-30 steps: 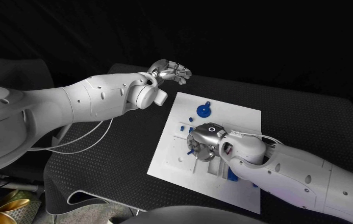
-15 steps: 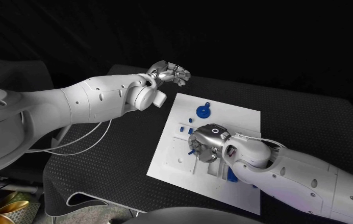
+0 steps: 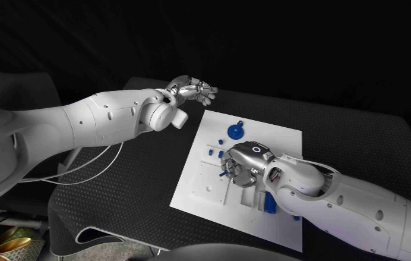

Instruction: Assemble the parts on the task board

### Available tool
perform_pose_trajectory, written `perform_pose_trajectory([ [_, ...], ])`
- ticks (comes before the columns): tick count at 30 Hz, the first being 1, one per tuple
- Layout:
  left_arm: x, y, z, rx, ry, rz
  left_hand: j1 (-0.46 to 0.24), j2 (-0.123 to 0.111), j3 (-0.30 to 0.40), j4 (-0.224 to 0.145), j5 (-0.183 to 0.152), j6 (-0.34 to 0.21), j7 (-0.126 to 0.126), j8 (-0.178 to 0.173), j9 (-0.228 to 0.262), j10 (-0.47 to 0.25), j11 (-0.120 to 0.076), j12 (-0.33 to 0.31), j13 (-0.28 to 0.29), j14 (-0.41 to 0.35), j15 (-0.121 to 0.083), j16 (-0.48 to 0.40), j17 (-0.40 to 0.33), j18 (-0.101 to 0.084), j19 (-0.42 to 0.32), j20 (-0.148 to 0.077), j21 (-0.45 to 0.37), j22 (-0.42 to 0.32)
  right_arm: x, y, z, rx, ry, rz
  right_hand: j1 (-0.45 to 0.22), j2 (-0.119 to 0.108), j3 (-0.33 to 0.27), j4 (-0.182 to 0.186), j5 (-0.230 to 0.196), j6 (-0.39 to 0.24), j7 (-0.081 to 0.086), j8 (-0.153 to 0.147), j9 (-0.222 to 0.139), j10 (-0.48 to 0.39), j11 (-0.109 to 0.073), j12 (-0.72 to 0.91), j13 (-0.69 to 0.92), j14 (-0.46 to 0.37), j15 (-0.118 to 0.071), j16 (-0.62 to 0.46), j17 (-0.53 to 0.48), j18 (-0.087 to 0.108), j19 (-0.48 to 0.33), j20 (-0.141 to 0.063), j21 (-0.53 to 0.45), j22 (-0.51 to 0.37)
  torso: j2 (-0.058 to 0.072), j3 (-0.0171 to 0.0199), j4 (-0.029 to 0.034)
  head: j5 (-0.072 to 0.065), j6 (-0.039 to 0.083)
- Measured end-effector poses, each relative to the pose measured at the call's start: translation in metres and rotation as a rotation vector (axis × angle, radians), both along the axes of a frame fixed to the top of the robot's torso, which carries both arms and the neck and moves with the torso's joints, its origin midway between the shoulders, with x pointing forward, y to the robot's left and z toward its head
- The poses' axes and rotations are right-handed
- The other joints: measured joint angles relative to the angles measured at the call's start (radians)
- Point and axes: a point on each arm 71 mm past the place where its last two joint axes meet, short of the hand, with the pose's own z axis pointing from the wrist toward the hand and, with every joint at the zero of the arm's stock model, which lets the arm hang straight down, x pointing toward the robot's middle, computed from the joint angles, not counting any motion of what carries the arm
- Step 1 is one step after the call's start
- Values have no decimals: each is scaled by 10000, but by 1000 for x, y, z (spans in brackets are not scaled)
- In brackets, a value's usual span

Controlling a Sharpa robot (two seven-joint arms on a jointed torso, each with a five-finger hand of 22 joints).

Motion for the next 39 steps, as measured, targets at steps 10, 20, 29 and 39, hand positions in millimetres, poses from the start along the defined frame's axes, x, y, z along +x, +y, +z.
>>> perform_pose_trajectory([
  [10, -20, 17, -14, 977, 1247, -764, -528, -372, -123, 730, -96, 0, 0, 94, -10, 205, -101, 0, -30, 636, -312, 160, 426, 80, 522, -232, 50, 153, 6, -14, 18, 405, -129, -349, 0, -1, 0, 0, 0, -5, 5, -6, -3, 0, 0, 0, 7, 0, 0, 0, 8, 0, 37, -37, 0, -1, 4, 5, -1, -176, 202],
  [20, -48, 19, -35, 2323, 2890, -2333, -868, -474, -161, 1504, -96, 90, -90, 193, 33, 439, -190, 76, -29, 805, -481, 344, 750, 159, 750, -391, 85, 267, 10, -18, 31, 609, -273, -472, 0, -1, 14, 15, 0, 0, -1, -12, -5, 0, 0, 0, 27, 0, 1, 0, 19, -1, 36, -36, 0, -1, 1, 4, -1, -445, 480],
  [29, -74, 10, -49, 2659, 3861, -3477, -649, -412, -211, 1465, -96, 89, -90, 233, 44, 475, -226, 76, -28, 766, -442, 344, 846, 155, 750, -391, 84, 328, 13, -19, 35, 744, -313, -546, -13, -15, 27, 28, 0, 25, -27, 16, 3, 0, 0, 0, 40, 0, 1, 0, 28, 0, 36, -36, 37, -1, -6, 4, 33, -588, 646],
  [39, -87, -7, -52, 2426, 4306, -4428, -660, -415, -379, 1838, -96, 18, -161, 233, 42, 474, -226, 59, -74, 493, -282, 146, 896, 158, 582, -303, -71, 372, 13, -16, 41, 941, -368, -565, -13, -15, 27, 27, 0, 24, -26, 16, 21, -1, 1, 0, 48, 36, -30, 0, 38, -1, 35, -35, 36, -2, -7, 5, 38, -676, 726],
])
